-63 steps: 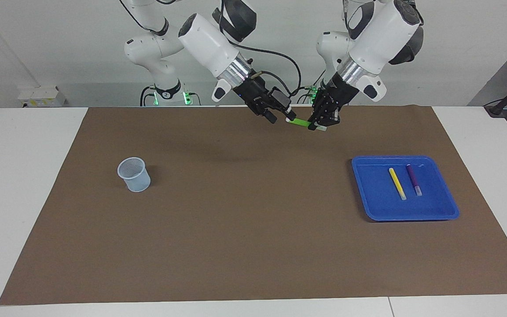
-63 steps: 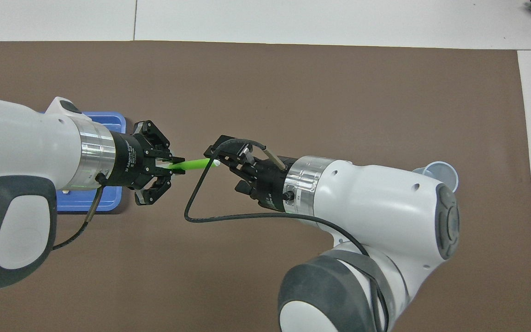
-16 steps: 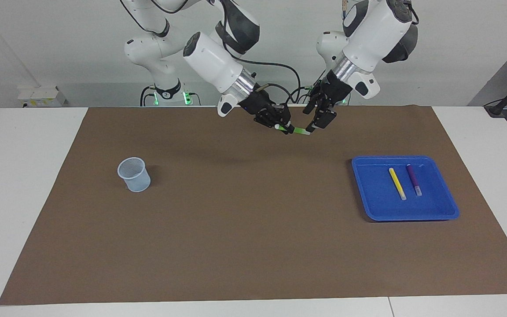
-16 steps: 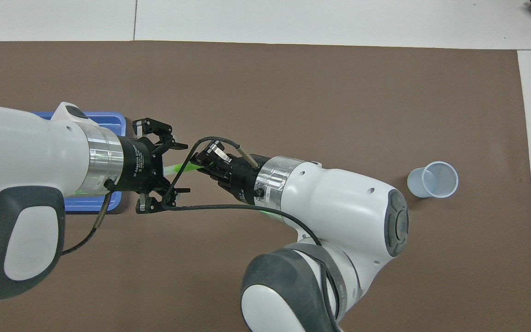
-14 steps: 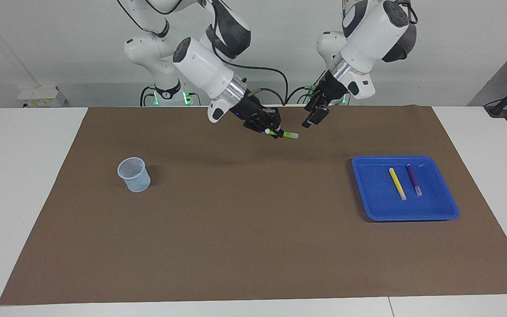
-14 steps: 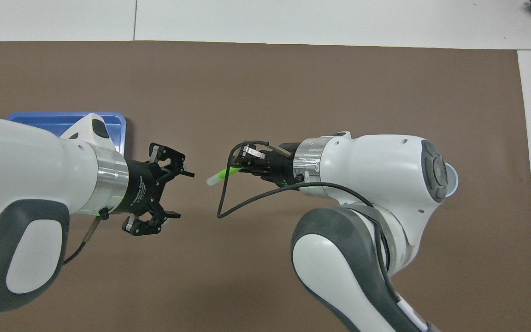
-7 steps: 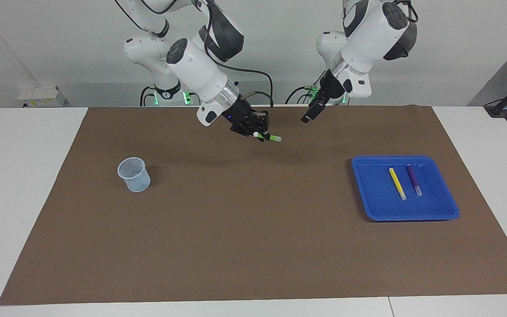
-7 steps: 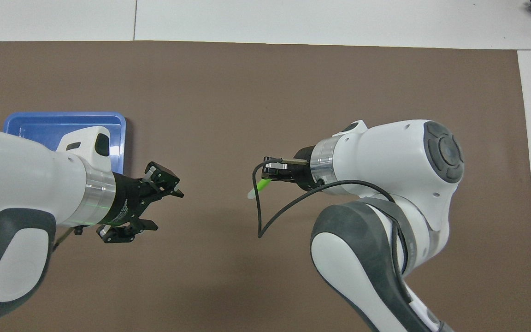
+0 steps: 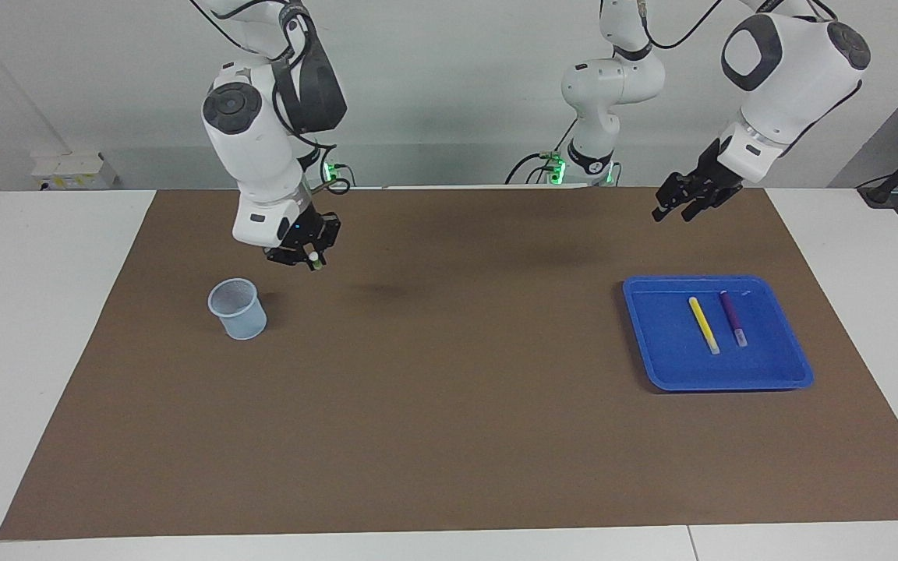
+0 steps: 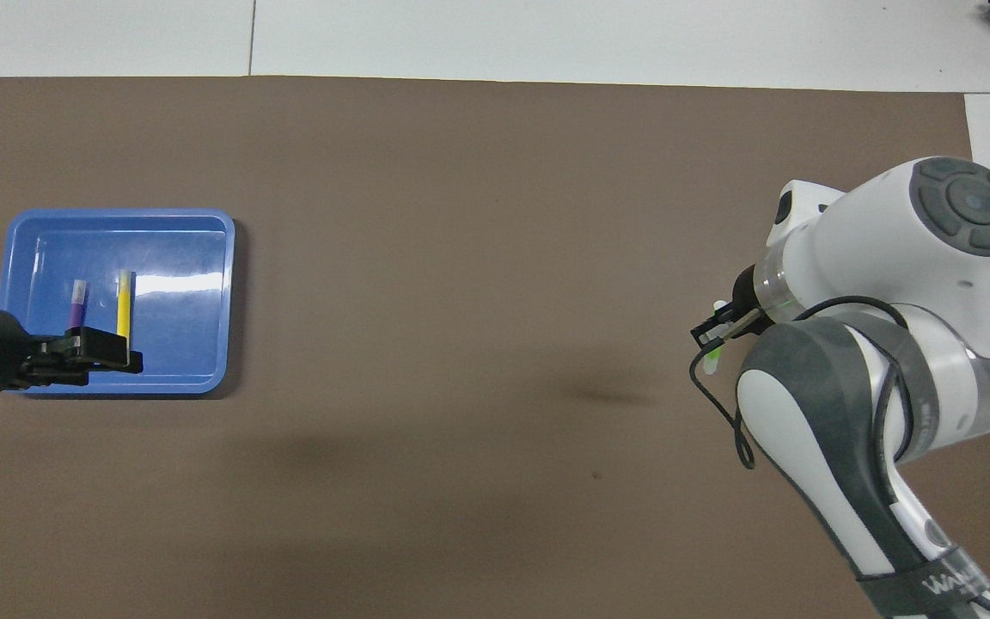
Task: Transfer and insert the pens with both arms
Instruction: 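Carry the green pen to the cup with the right gripper while the left gripper returns, then insert the green pen into the cup with the right gripper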
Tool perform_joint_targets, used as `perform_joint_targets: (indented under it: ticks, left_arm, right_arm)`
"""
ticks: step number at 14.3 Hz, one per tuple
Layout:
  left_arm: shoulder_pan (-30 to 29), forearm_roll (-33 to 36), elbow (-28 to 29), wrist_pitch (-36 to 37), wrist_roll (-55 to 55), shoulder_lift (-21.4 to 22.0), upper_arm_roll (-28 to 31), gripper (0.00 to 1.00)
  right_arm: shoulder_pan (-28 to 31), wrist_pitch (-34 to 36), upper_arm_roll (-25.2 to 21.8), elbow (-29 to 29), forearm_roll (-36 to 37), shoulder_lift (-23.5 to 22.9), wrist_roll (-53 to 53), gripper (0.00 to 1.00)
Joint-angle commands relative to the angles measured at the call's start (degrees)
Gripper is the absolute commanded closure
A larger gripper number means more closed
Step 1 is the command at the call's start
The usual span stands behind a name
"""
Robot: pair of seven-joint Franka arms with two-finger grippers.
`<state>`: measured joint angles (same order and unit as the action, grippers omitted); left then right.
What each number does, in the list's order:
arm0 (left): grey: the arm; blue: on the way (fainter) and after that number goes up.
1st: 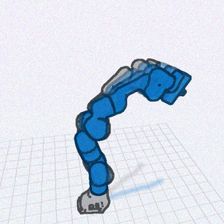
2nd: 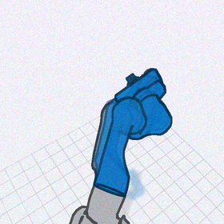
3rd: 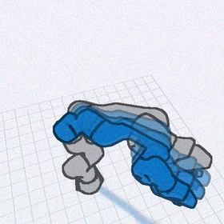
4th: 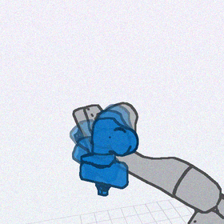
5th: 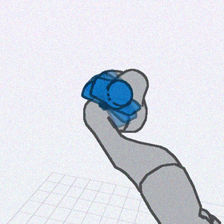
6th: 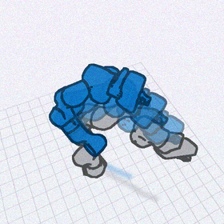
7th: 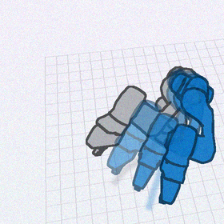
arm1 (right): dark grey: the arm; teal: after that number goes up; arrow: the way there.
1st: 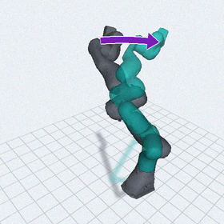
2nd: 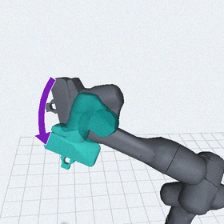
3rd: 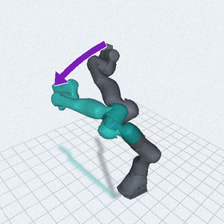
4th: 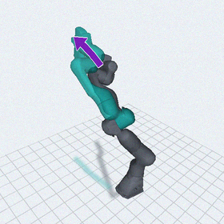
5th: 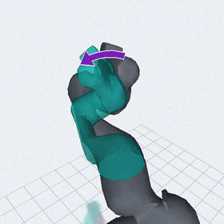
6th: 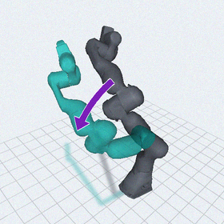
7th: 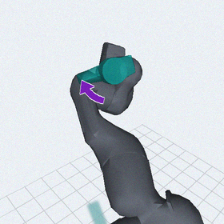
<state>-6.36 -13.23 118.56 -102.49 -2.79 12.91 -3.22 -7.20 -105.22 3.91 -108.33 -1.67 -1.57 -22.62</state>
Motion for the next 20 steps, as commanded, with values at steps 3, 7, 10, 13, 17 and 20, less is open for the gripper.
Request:
perform_joint_targets:
  ticks: [3,7,10,13,17,20]
  left_arm:
    - [-4.18,1.72,4.75,-7.71,-9.24,-0.16,-0.82,0.3]
    - [-4.36,1.81,4.84,-13.95,-11.44,-5.68,-0.73,0.3]
    - [-4.36,1.81,5.28,-18.96,-11.44,-9.03,-0.64,0.31]
    - [-4.36,3.47,5.36,-23.27,-11.44,-11.84,-0.64,0.31]
    - [-5.24,7.85,5.1,-29.16,-11.44,-15.71,-0.64,0.31]
    - [-5.94,8.31,4.66,-33.73,-11.71,-19.4,-0.29,0.31]
  right_arm:
    - [4.82,-1.46,0.92,-2.67,7.29,1.66,-10.94,1.0]
    - [8.24,-12.44,0.83,-11.19,7.82,3.94,-18.4,1.0]
    - [9.92,-15.79,0.83,-11.9,7.82,3.42,-24.12,1.0]
    - [10.97,-18.34,0.92,-14.18,7.74,3.24,-24.49,1.0]
    - [12.03,-21.25,0.92,-17.0,7.65,3.42,-23.87,0.12]
    - [12.12,-20.29,0.92,-16.48,7.47,3.59,-24.14,0.0]
